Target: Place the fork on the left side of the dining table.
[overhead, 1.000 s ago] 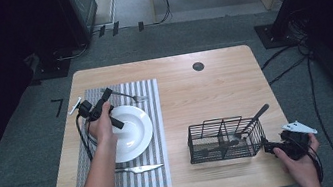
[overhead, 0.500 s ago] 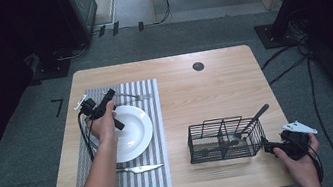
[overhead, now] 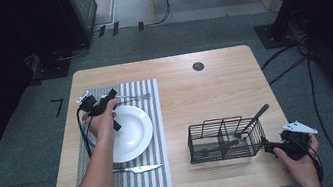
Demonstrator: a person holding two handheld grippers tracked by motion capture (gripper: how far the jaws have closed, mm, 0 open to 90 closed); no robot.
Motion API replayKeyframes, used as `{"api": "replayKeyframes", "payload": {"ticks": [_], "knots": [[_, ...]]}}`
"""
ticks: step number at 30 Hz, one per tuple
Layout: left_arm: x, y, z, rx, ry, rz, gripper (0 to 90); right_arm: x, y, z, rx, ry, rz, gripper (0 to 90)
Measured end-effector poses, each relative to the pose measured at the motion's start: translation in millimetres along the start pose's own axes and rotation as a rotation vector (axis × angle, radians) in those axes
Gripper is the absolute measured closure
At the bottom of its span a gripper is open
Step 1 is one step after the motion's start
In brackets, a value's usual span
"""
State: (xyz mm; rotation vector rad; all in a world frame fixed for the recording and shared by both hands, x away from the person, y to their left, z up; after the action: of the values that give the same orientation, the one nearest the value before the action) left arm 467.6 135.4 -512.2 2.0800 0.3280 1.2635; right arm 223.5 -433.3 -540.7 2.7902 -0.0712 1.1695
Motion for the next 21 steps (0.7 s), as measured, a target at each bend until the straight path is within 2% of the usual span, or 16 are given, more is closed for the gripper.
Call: {"api": "replayKeyframes", "payload": {"ticks": [5,9,10,11,13,14,17,18,19,21], "knots": [[4.2,-1.5,0.5,0.019,-0.025,0.006,35.1,0.0,-0.3,0.0,-0.002,-0.001,-0.002,1.1],[8.8,-1.0,3.0,0.047,-0.113,0.003,30.3,0.0,-0.3,0.0,-0.002,-0.001,-0.002,1.1],[8.8,-1.0,3.0,0.047,-0.113,0.003,29.2,0.0,-0.3,0.0,-0.002,-0.001,-0.002,1.1],[10.3,-0.8,4.0,0.068,-0.138,0.013,28.4,0.0,-0.3,0.0,-0.002,-0.001,-0.002,1.1],[11.2,-0.7,4.9,0.075,-0.151,0.007,26.4,0.0,-0.2,0.0,-0.002,-0.001,-0.002,1.1],[12.8,-0.4,6.9,0.087,-0.184,0.006,25.5,0.0,-0.2,0.0,-0.001,-0.001,-0.001,1.1],[15.1,0.9,11.6,0.156,-0.249,0.029,24.0,0.0,-0.2,0.0,-0.001,-0.001,-0.001,1.1],[15.1,0.9,11.6,0.156,-0.249,0.029,23.8,0.0,-0.2,0.0,-0.001,-0.001,-0.001,1.1],[16.7,0.7,14.0,0.181,-0.275,0.025,22.7,0.0,-0.1,0.0,-0.001,0.0,-0.001,1.1],[17.8,-0.5,15.3,0.18,-0.279,0.018,22.1,0.0,0.0,0.0,0.0,0.0,0.0,1.1]]}}
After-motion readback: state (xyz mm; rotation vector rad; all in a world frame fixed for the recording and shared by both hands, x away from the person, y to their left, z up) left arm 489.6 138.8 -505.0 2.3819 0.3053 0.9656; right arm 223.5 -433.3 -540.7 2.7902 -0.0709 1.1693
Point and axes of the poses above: each handheld gripper's, and its own axes: z roughly forward along the jaws, x roughly out of its top, y roughly to its right, the point moved 2 cm from there along z, roughly forward along the jaws, and after that the axes turned 10 degrees about -x, right-handed, at the moved point
